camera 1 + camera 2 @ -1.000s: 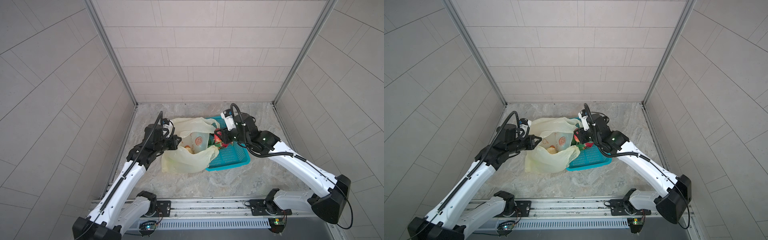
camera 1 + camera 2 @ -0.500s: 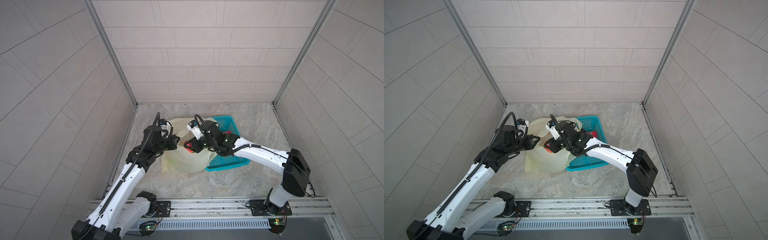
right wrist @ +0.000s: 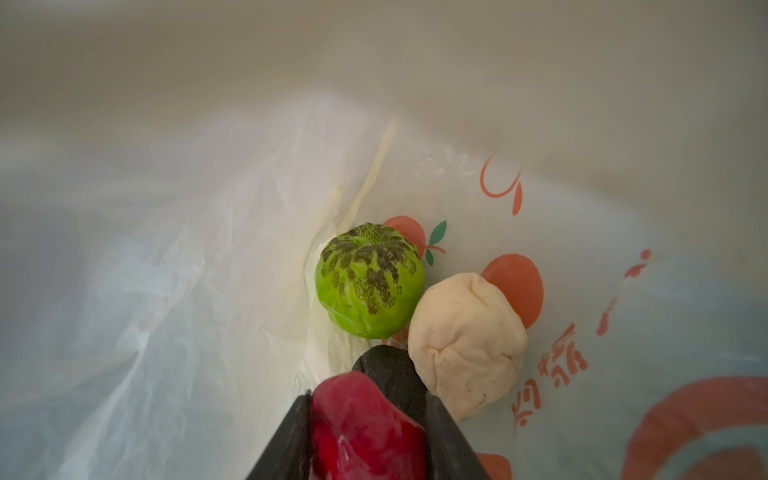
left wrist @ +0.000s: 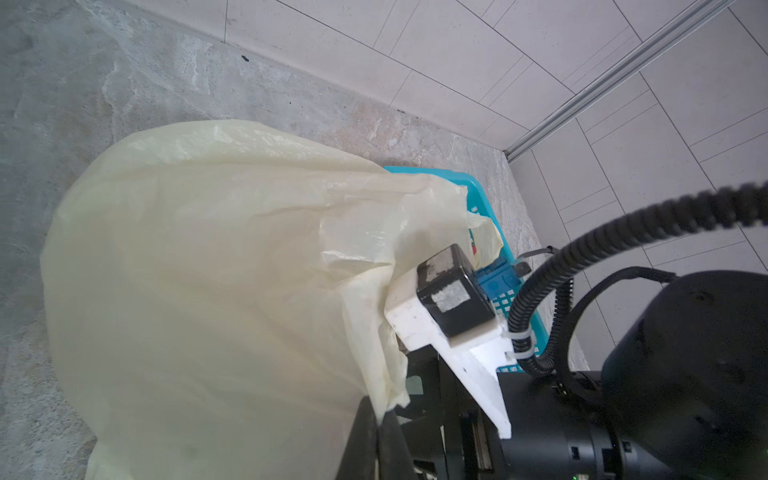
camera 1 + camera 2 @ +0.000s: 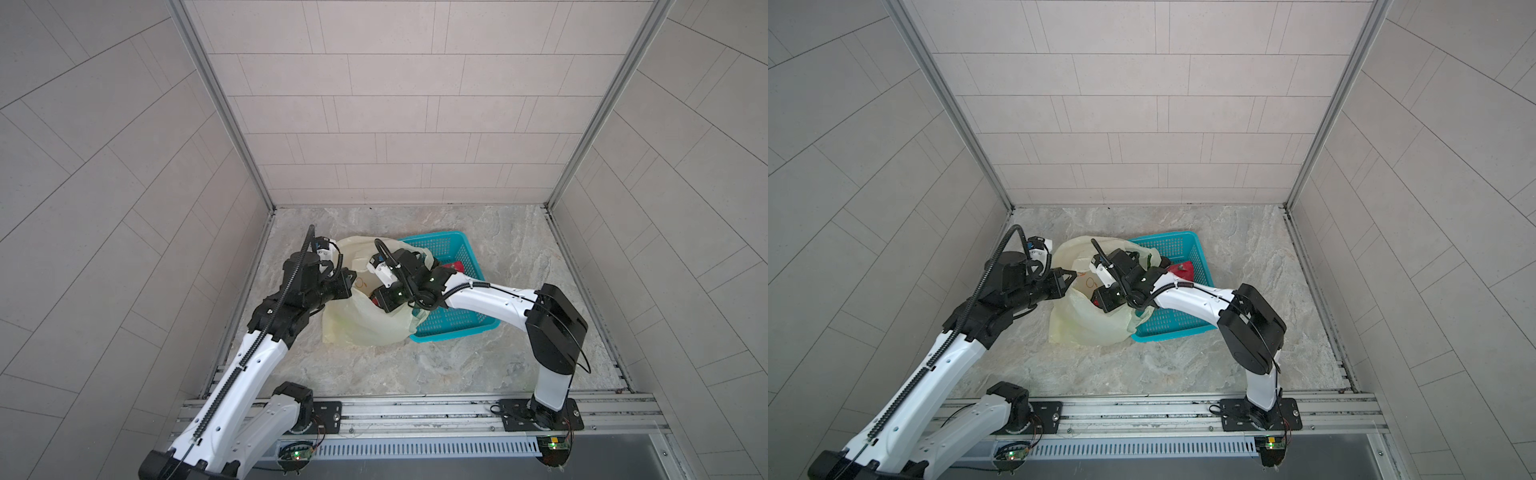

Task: Place the fruits into the plastic bag
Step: Place the fruit in the plastic bag, then pick up the fruit from the bin.

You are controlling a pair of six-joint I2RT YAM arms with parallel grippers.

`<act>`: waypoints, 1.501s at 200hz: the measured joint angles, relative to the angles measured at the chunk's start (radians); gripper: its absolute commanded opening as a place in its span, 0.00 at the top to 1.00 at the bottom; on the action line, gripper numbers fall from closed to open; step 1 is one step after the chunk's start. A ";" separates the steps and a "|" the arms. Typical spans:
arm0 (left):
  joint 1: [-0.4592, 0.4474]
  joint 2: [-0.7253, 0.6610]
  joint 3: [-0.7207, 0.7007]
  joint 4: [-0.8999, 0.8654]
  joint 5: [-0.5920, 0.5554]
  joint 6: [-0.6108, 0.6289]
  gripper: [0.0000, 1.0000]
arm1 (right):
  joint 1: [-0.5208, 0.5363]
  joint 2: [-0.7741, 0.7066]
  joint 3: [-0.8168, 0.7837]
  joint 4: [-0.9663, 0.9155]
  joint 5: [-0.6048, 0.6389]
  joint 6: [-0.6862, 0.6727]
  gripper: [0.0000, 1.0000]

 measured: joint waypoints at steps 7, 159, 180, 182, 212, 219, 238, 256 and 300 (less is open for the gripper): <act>0.000 0.000 0.000 -0.002 -0.002 0.000 1.00 | -0.001 0.000 0.003 -0.008 0.007 -0.005 0.34; 0.000 0.016 0.000 -0.027 -0.014 0.043 1.00 | -0.286 -0.591 -0.279 -0.050 0.122 0.018 0.25; 0.000 0.018 0.000 -0.027 -0.014 0.050 1.00 | -0.401 -0.657 -0.348 -0.050 0.183 0.078 0.25; 0.000 0.018 0.000 -0.027 -0.014 0.051 1.00 | -0.414 -0.661 -0.354 -0.050 0.187 0.084 0.25; 0.000 0.018 0.000 -0.012 -0.025 0.053 1.00 | -0.517 -0.671 -0.420 -0.051 0.229 0.159 0.25; 0.000 0.018 0.000 -0.007 -0.029 0.053 1.00 | -0.523 -0.662 -0.431 -0.050 0.228 0.171 0.25; 0.000 0.018 -0.002 0.006 -0.041 0.053 1.00 | -0.525 -0.634 -0.457 -0.035 0.213 0.204 0.25; 0.000 0.018 -0.005 0.016 -0.053 0.053 1.00 | -0.522 -0.610 -0.489 -0.005 0.192 0.238 0.25; 0.000 0.018 -0.039 0.046 -0.070 0.049 1.00 | -0.519 -0.560 -0.544 0.046 0.159 0.301 0.25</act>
